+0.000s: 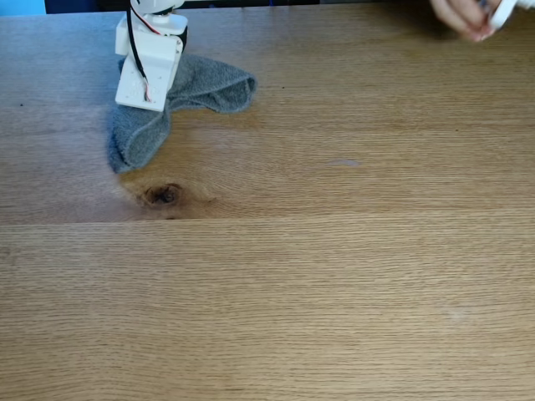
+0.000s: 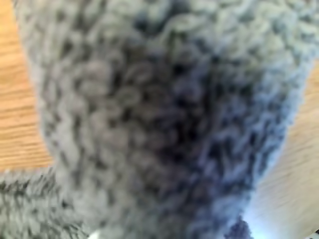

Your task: Clean the area in front of the robot

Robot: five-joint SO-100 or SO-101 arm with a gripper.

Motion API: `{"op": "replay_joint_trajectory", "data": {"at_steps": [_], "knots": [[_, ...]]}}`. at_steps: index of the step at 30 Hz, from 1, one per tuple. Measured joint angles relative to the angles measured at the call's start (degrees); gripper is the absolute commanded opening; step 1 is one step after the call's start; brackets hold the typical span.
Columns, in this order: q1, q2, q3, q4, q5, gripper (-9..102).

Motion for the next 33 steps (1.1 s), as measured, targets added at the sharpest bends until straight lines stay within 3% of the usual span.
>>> {"op": "replay_joint_trajectory", "data": {"at_steps": [9, 17, 24, 33], "knots": [[-13.1, 25.66, 0.0, 10.9, 7.12, 0], [-33.66, 44.65, 0.09, 25.49, 12.66, 0], [-52.47, 49.22, 0.09, 37.97, 26.81, 0], [-61.88, 33.31, 0.09, 31.03, 38.14, 0]]}}
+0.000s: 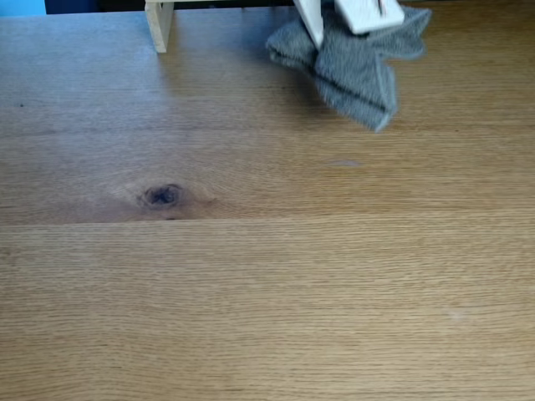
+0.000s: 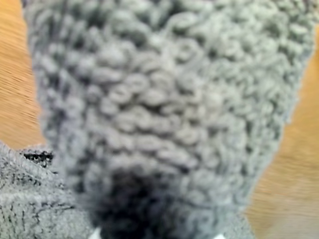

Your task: Clean the area in front of the robot

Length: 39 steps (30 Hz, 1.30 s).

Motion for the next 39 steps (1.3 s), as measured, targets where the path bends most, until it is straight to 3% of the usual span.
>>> {"op": "replay_joint_trajectory", "data": {"at_steps": [15, 24, 30, 39], "knots": [[-2.11, -24.52, 0.0, -28.12, 4.92, 0], [-2.11, -38.58, -2.02, -47.81, 1.23, 0], [-0.53, -49.31, -12.04, -48.08, 0.88, 0], [8.09, -58.18, -36.21, -35.86, -2.64, 0]]}}
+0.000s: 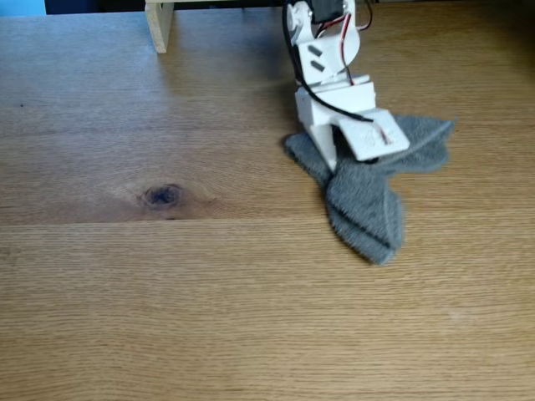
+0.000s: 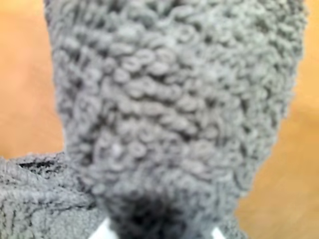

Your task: Clean the area in front of the robot

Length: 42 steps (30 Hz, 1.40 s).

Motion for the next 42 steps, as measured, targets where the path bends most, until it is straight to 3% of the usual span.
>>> {"op": "replay_joint_trajectory", "data": {"at_steps": [8, 14, 18, 24, 29, 31, 37, 42], "knots": [[10.81, 3.78, -5.27, 20.74, -1.85, 0], [4.75, 13.89, 2.72, 36.39, 2.72, 0], [-6.94, 19.78, 10.46, 32.87, 5.54, 0], [-16.35, 20.39, 14.24, 18.37, 6.59, 0], [-12.39, 10.37, 13.62, 2.46, 2.29, 0], [-9.84, 6.15, 12.57, -0.18, -0.26, 0], [-1.05, -4.48, -0.53, -0.35, -5.36, 0], [8.61, -10.63, -13.45, 4.92, -7.03, 0]]}}
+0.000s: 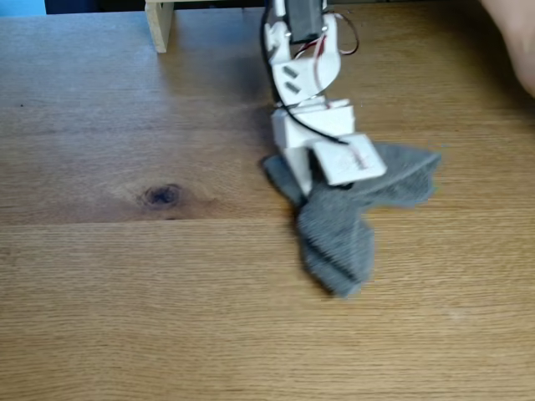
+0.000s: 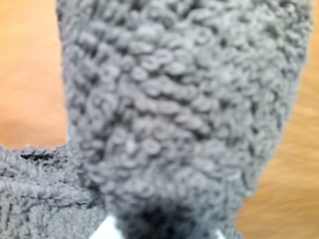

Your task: Clean the area in front of the robot

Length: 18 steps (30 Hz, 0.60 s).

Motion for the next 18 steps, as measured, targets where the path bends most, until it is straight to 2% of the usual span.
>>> {"op": "replay_joint_trajectory", "data": {"at_steps": [5, 10, 14, 18], "knots": [[6.86, 1.85, -4.22, 14.59, 1.76, 0], [8.79, 10.63, 0.09, 26.98, 4.75, 0], [5.62, 19.78, 6.33, 33.13, 5.98, 0], [-2.9, 27.77, 11.6, 33.75, 6.15, 0]]}}
